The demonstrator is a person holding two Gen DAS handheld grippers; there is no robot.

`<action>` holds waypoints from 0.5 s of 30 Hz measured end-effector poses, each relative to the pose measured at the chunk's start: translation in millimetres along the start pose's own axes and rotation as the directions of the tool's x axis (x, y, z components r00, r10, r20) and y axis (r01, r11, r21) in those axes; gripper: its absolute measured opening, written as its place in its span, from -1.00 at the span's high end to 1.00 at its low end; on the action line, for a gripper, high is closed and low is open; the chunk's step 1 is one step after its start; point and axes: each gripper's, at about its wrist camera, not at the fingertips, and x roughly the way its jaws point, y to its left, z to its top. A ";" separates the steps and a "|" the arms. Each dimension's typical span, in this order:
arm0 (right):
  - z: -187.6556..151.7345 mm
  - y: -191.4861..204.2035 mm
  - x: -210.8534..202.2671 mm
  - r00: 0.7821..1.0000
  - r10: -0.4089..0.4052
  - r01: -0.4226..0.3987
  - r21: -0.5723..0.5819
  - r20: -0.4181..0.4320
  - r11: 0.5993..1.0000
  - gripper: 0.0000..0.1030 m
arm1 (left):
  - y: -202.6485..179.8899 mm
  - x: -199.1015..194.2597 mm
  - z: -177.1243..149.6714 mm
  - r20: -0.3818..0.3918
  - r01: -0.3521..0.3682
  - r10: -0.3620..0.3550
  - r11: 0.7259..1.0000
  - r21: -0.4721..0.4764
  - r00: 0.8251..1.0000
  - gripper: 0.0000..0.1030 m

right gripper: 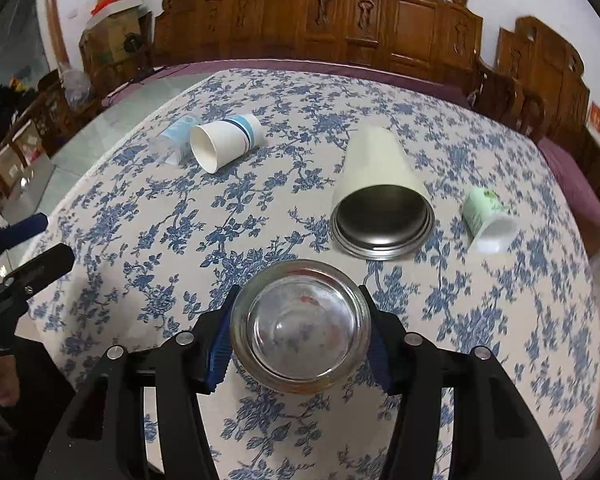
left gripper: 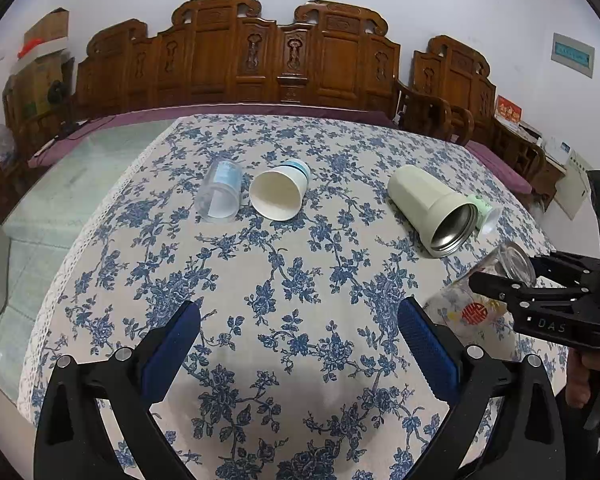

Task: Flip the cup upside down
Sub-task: 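Grasp the glass cup with the right tool and rotate it rim-down, then lower the inverted glass cup onto the cloth and open the right tool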

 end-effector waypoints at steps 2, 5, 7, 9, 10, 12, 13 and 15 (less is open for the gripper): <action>0.4 4.0 1.8 1.000 -0.010 0.010 -0.018 0.000 1.000 -0.13 | 0.1 0.1 0.1 0.000 -0.001 0.001 1.000 0.000 1.000 -0.84; -0.3 8.5 3.9 1.000 0.006 -0.006 -0.035 0.000 0.999 -0.13 | 0.4 0.1 -0.1 0.000 -0.001 0.001 1.000 0.001 1.000 -0.84; -1.6 9.6 6.4 1.000 0.019 -0.019 -0.028 -0.013 0.999 -0.13 | 0.3 0.4 -0.2 -0.001 -0.003 0.003 1.000 0.003 1.000 -0.84; -4.2 9.7 9.2 0.999 0.029 -0.030 -0.017 -0.018 0.999 -0.14 | 0.2 0.1 -0.2 0.000 -0.003 0.003 1.000 0.004 1.000 -0.84; -5.1 11.2 9.2 0.999 0.032 -0.032 -0.017 -0.011 0.999 -0.14 | 0.2 0.1 -0.2 0.000 -0.003 0.003 1.000 0.003 1.000 -0.84; -5.3 11.1 8.6 0.999 0.049 -0.049 -0.006 -0.001 0.999 -0.14 | -0.3 0.0 0.0 0.000 -0.004 0.004 1.000 0.005 1.000 -0.84; -5.7 10.7 8.4 0.999 0.052 -0.052 0.002 0.001 0.999 -0.14 | -0.2 0.0 -0.1 0.000 -0.004 0.004 1.000 0.004 1.000 -0.84; -5.4 9.0 7.1 0.998 0.066 -0.066 0.016 0.015 0.998 -0.14 | -0.3 0.0 -0.1 -0.002 -0.004 0.004 1.000 0.004 1.000 -0.84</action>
